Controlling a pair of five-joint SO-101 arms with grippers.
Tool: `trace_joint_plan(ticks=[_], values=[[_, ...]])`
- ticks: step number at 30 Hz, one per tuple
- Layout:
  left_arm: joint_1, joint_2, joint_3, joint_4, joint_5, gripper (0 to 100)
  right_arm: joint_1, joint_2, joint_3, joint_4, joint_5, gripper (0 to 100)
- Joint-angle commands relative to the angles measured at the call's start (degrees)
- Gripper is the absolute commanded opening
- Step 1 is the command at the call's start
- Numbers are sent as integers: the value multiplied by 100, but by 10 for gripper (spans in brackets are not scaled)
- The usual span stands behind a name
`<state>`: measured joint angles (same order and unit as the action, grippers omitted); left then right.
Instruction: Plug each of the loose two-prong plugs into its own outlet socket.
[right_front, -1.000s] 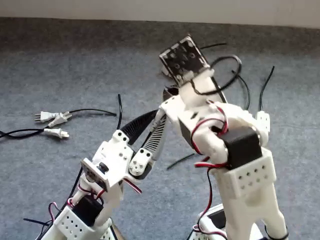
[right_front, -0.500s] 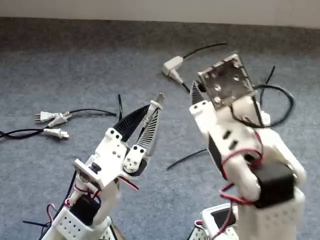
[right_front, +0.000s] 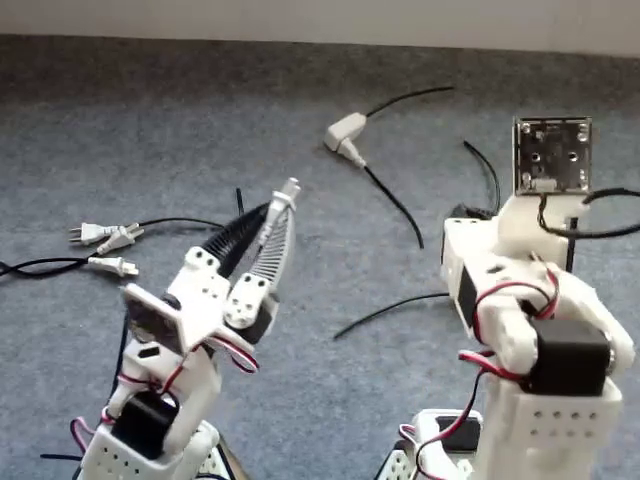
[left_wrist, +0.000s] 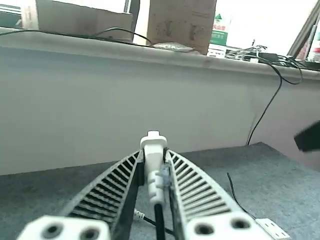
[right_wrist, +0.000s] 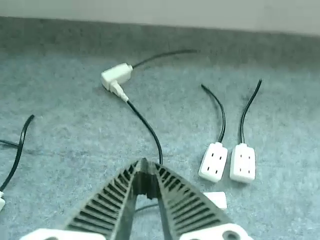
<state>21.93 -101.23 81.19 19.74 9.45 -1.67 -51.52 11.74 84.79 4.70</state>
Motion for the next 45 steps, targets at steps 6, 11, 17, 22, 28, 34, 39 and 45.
trace_joint_plan(ticks=[6, 11, 17, 22, 28, 34, 39, 45], values=[[-303, 3415, -2695, 1213, 114, 7, 215, -796, 2316, -699, -105, 6], [-637, 5068, -4769, 2602, 114, 7, 215, -998, 3916, -1798, -141, 6], [-998, 6440, -7187, 4932, 97, 7, 215, -989, 5552, -3029, -149, 6], [-980, 7327, -9138, 6936, 88, 7, 189, -998, 6501, -3864, -237, 6], [-1077, 8242, -10000, 8202, 105, 7, 198, -1024, 7248, -4848, -624, 6], [-1798, 8251, -9596, 8193, 791, 7, 215, -1024, 7424, -5130, -624, 6], [-2466, 7776, -8866, 8202, 2066, 7, 198, -1024, 7424, -5130, -624, 6], [-2440, 6246, -7451, 8193, 2400, 7, 189, -1024, 7424, -5130, -624, 6]])
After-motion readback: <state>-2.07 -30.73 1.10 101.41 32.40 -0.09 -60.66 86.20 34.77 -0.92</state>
